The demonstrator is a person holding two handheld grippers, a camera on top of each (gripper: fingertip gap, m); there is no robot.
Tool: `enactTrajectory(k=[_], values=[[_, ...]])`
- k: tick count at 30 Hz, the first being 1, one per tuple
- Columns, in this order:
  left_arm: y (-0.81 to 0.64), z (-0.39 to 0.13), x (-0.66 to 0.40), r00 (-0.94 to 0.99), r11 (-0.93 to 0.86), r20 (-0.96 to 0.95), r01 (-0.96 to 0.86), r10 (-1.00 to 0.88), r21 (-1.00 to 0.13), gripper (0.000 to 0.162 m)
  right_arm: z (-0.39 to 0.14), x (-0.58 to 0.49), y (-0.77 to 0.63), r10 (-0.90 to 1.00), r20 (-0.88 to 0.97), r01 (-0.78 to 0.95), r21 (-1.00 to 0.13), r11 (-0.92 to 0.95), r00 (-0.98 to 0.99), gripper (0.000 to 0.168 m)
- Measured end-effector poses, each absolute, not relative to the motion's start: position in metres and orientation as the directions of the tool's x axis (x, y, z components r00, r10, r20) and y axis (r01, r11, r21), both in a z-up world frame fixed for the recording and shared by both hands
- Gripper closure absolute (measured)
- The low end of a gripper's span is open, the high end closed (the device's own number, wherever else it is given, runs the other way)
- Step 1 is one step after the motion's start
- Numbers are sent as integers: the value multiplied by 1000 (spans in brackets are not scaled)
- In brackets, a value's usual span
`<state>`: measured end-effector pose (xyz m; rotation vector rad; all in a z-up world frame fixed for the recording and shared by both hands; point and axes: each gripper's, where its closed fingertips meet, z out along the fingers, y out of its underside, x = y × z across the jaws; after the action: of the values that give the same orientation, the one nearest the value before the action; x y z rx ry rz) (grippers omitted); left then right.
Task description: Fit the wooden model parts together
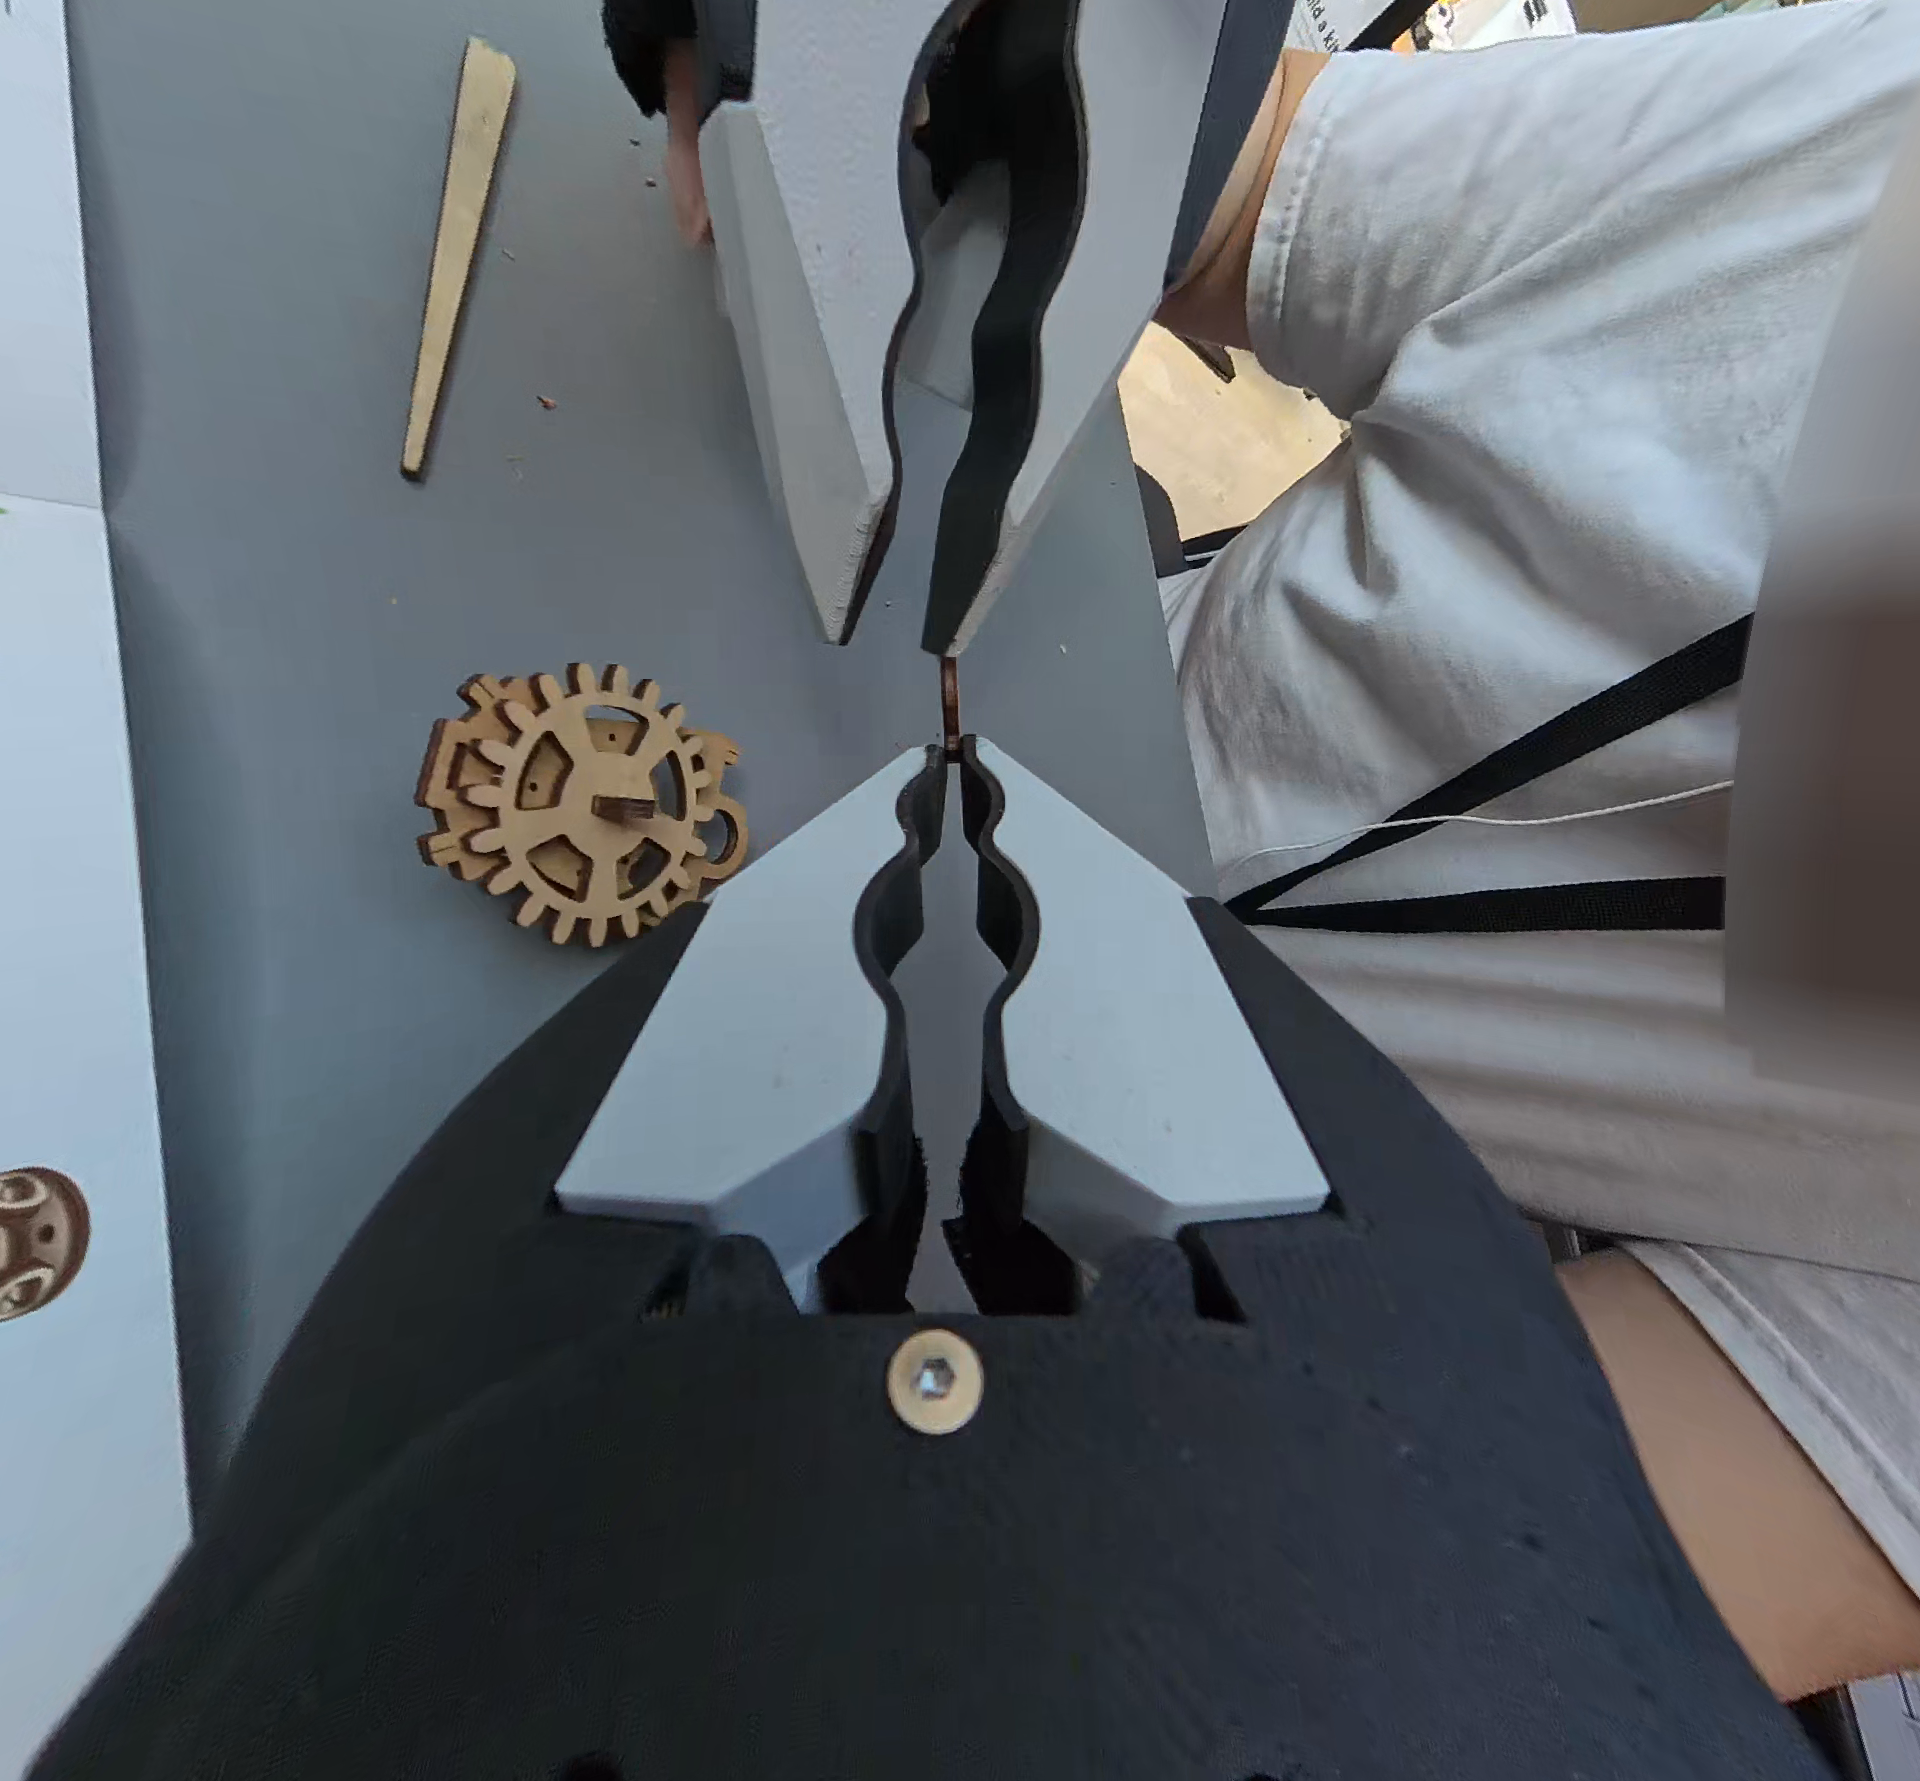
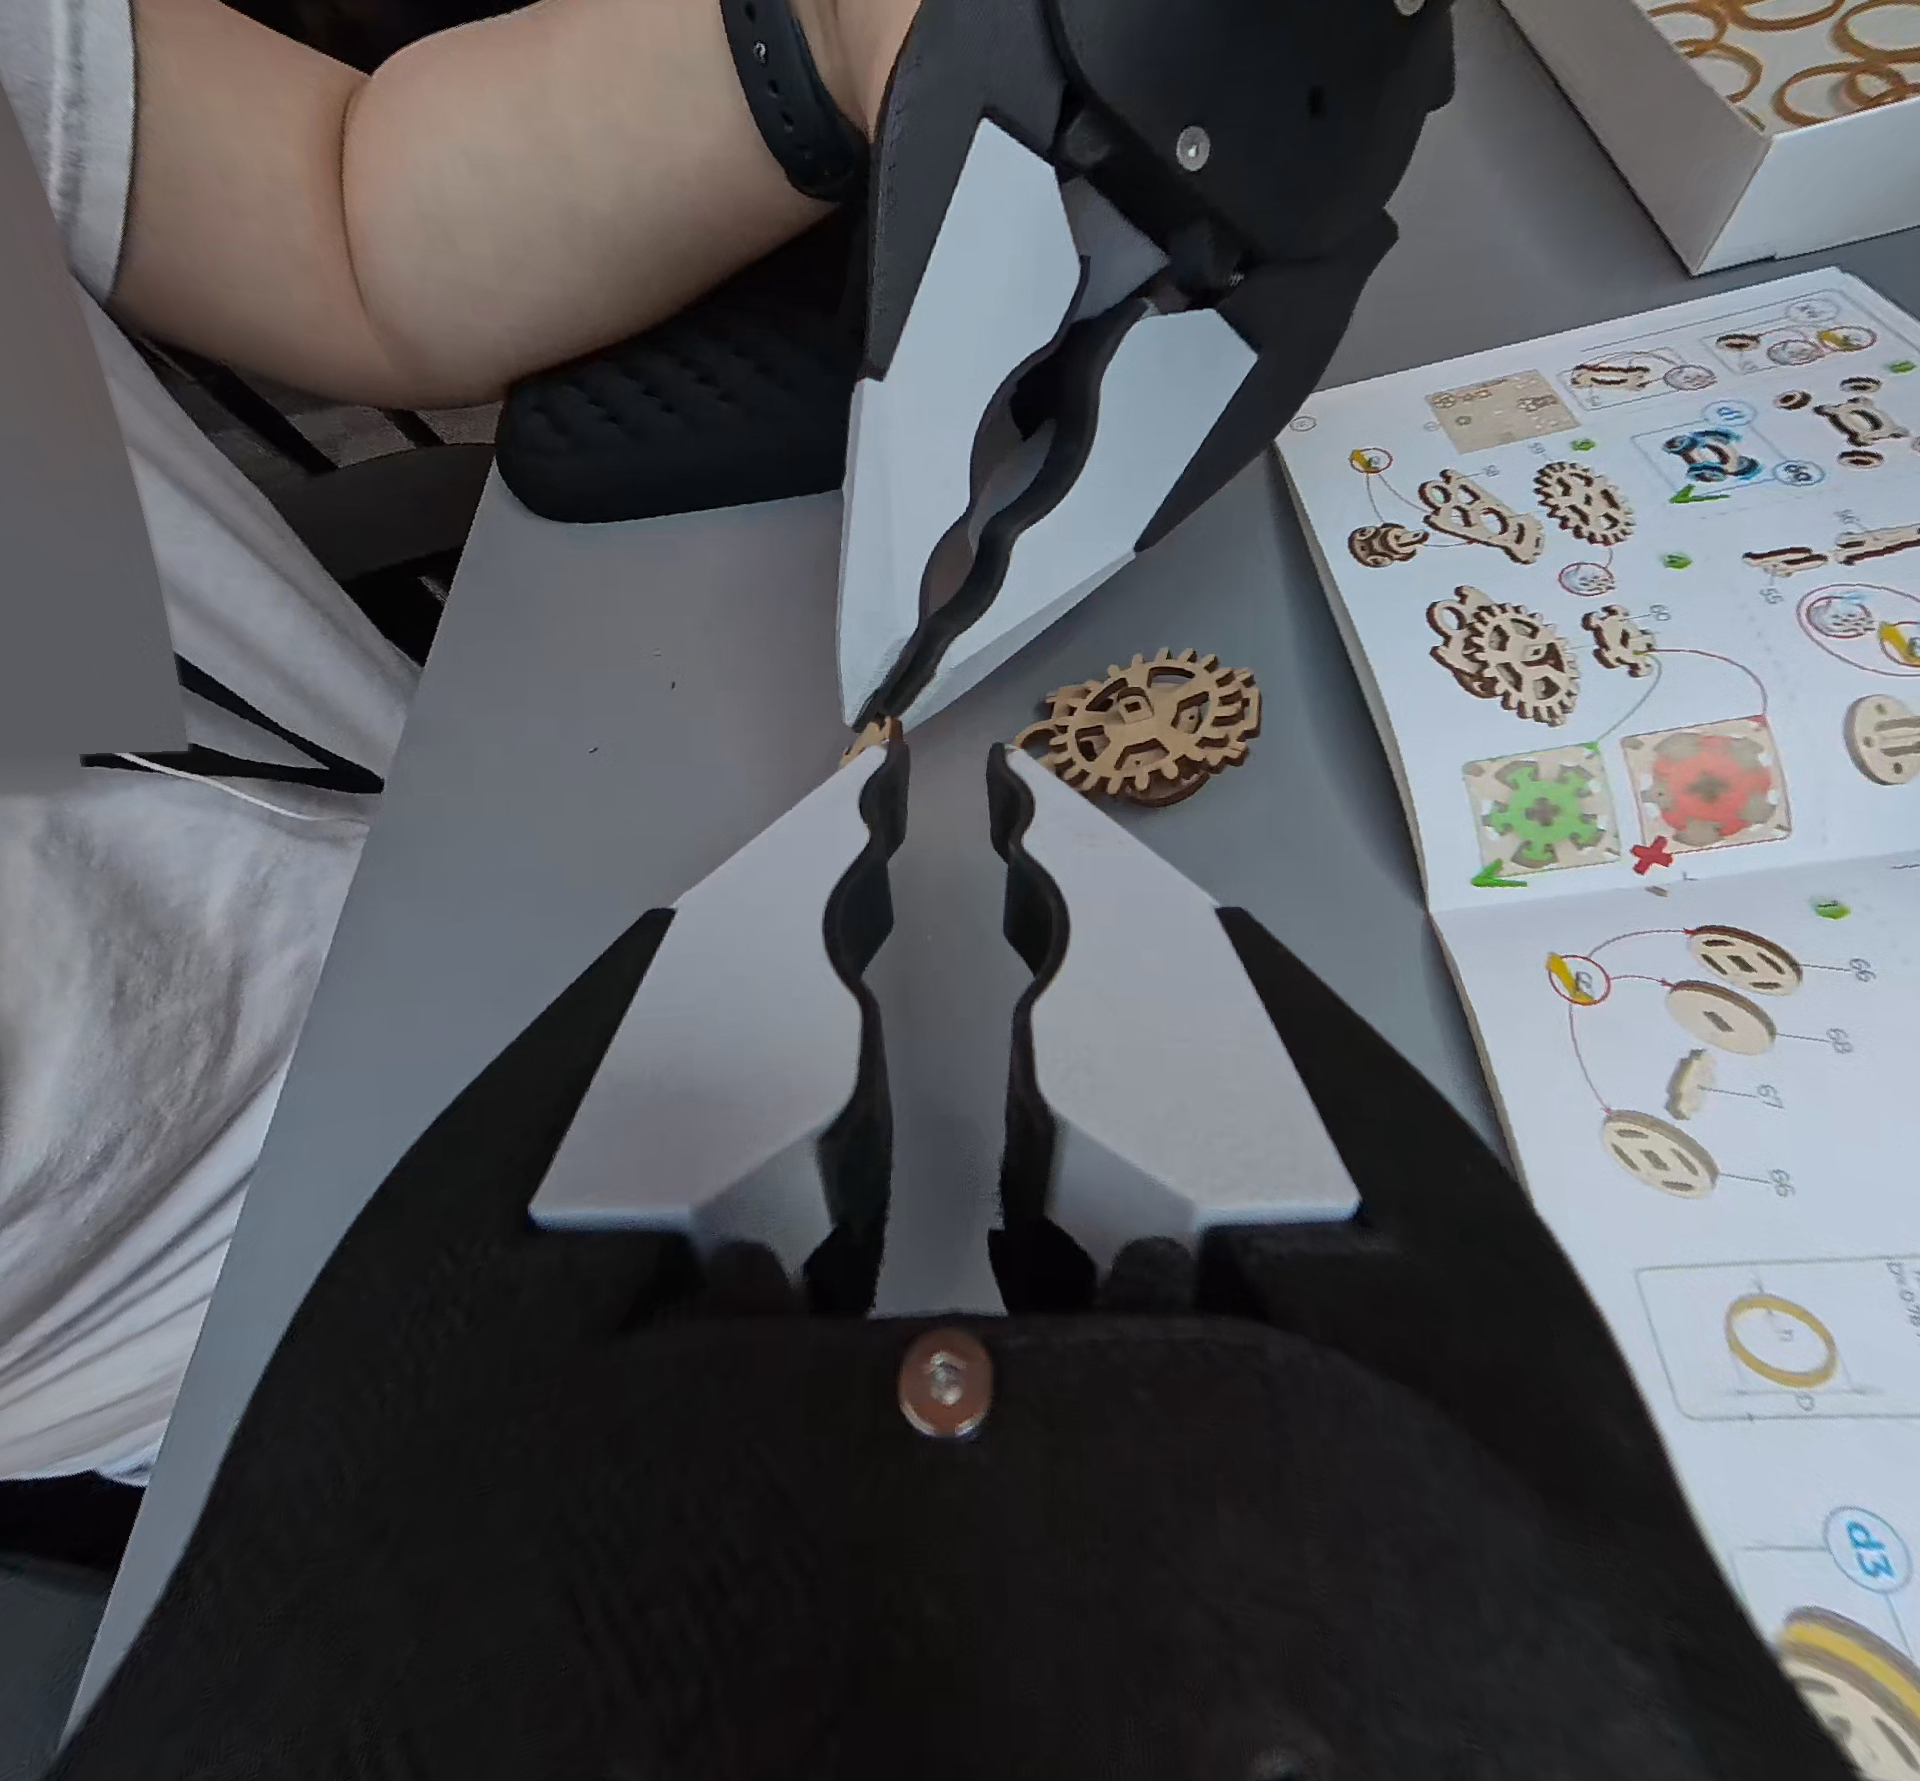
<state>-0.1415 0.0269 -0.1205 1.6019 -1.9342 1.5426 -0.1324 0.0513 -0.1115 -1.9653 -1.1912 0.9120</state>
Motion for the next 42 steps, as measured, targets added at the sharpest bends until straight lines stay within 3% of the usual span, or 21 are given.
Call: enactTrajectory(k=[10, 18, 19, 22, 27, 31, 34, 38, 42], values=[[15, -133, -148, -429, 1, 632, -828, -645, -561, 161, -116, -149, 31, 855, -453, 431, -738, -519, 253, 156], [23, -124, -143, -424, -53, 628, -801, -652, -596, 160, -115, -148, 36, 879, -362, 464, -750, -472, 309, 167], [29, -118, -141, -414, -93, 633, -786, -654, -611, 159, -109, -146, 42, 872, -357, 429, -766, -478, 335, 167], [57, -105, -136, -374, -197, 605, -715, -703, -670, 138, -73, -138, 65, 819, -420, 190, -834, -518, 392, 167], [76, -63, -125, -427, -357, 604, -528, -673, -771, 142, -38, -116, 93, 738, -508, -138, -853, -504, 445, 167], [82, -55, -114, -396, -401, 597, -475, -698, -784, 148, -32, -115, 98, 715, -562, -253, -827, -503, 416, 168], [81, -50, -112, -419, -406, 586, -445, -693, -798, 162, -35, -117, 100, 716, -548, -252, -836, -487, 432, 168], [76, -57, -121, -434, -358, 585, -499, -685, -789, 162, -43, -123, 92, 781, -473, -119, -876, -468, 408, 166], [66, -79, -134, -409, -329, 670, -639, -620, -695, 162, -57, -122, 78, 898, -102, 201, -958, -205, 429, 162]])
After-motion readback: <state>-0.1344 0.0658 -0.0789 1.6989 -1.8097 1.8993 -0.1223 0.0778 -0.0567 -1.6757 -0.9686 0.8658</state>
